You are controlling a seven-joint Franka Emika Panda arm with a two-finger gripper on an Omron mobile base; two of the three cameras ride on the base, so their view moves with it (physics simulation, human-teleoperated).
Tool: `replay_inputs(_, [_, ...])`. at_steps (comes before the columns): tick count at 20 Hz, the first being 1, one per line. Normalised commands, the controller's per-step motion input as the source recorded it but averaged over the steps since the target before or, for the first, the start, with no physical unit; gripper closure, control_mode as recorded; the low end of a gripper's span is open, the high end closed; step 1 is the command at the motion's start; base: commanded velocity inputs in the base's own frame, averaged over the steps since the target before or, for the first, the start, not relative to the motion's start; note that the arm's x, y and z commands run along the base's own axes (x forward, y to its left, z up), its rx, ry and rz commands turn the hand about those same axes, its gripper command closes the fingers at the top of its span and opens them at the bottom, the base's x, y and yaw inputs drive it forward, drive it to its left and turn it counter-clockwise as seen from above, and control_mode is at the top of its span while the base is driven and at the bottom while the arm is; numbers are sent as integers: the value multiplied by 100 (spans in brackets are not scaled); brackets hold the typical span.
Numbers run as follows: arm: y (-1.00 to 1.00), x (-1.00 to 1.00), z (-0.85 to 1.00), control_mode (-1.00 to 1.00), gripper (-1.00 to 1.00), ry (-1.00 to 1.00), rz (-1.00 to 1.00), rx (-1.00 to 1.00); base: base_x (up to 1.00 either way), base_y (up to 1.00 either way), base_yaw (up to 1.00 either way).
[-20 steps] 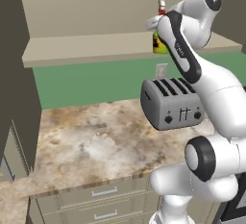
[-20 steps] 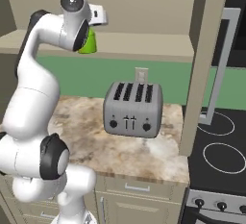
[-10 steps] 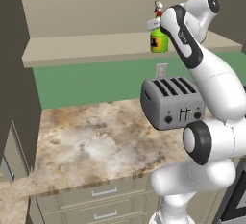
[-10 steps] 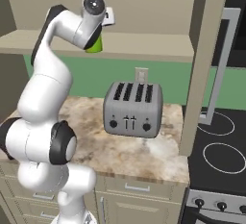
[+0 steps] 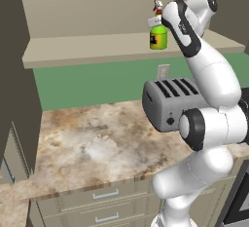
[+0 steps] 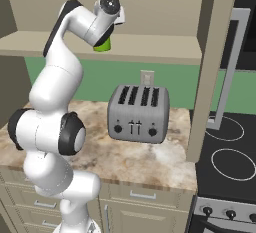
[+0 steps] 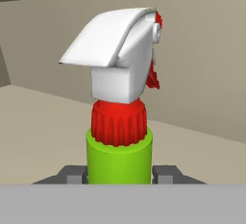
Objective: Pick up the spray and sponge from the sink, and place them back in the cabinet, and close the cabinet doors.
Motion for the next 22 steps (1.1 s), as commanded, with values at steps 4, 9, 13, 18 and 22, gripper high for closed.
replay_inputs(4, [0,39,-18,-100,100,0,1,0,0,0,0])
replay_inputs(9, [0,33,-27,-100,100,0,0,0,0,0,0])
replay_inputs(13, [0,24,-33,-100,100,0,0,0,0,0,0])
replay_inputs(18, [0,18,-39,-100,100,-1,0,0,0,0,0])
replay_inputs(22, [0,10,-47,-100,100,-8,0,0,0,0,0])
